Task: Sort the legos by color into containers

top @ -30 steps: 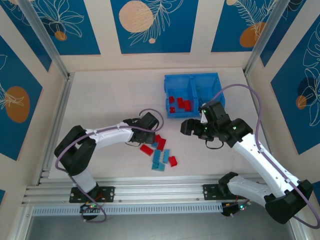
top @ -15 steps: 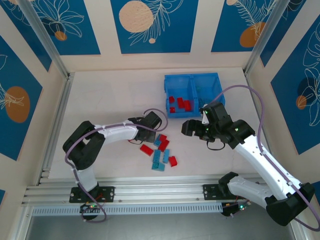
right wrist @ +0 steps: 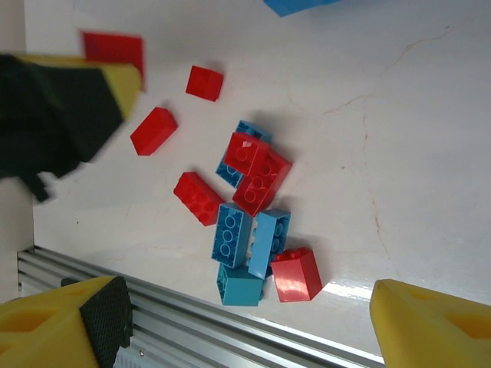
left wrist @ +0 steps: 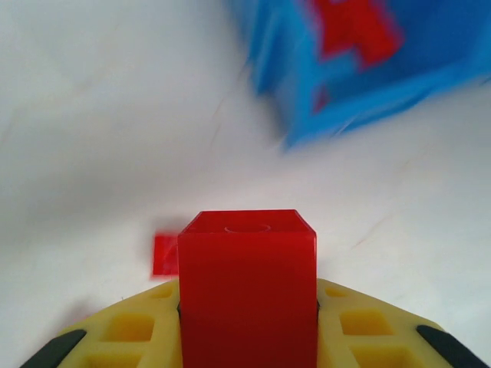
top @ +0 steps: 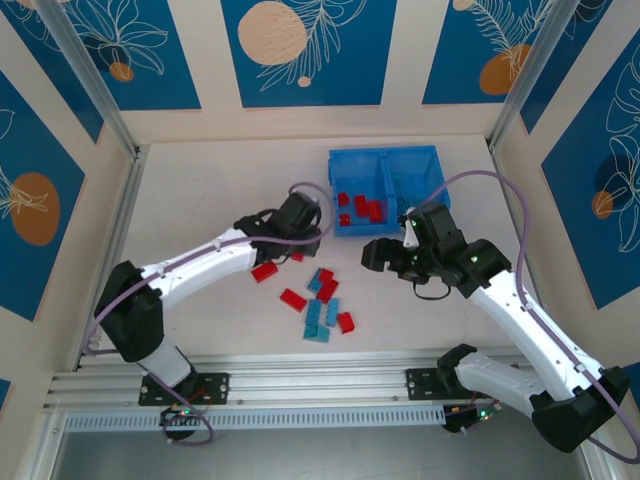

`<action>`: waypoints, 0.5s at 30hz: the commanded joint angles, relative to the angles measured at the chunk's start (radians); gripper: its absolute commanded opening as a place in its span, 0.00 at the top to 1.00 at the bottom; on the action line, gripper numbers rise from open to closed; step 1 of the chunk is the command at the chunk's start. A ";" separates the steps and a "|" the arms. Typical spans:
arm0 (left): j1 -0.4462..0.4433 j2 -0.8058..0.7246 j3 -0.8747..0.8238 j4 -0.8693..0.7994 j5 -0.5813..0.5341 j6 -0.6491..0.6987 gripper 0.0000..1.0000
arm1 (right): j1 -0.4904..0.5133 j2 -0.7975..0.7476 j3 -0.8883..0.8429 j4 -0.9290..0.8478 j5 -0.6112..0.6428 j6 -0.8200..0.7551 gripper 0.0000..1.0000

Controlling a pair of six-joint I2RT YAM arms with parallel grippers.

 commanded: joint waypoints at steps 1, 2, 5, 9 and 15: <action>-0.022 0.068 0.137 -0.003 0.034 0.047 0.76 | -0.011 -0.055 0.030 0.004 0.065 0.038 0.16; -0.022 0.108 0.186 0.008 0.021 0.060 0.76 | -0.015 -0.068 0.024 0.006 0.074 0.048 0.16; -0.013 0.252 0.331 0.060 -0.009 0.108 0.77 | -0.023 -0.110 0.000 0.005 0.086 0.069 0.16; 0.014 0.490 0.624 0.034 0.031 0.130 0.78 | -0.032 -0.150 -0.015 -0.016 0.085 0.086 0.16; 0.048 0.853 1.161 -0.127 -0.003 0.121 0.71 | -0.036 -0.210 -0.019 -0.051 0.102 0.098 0.16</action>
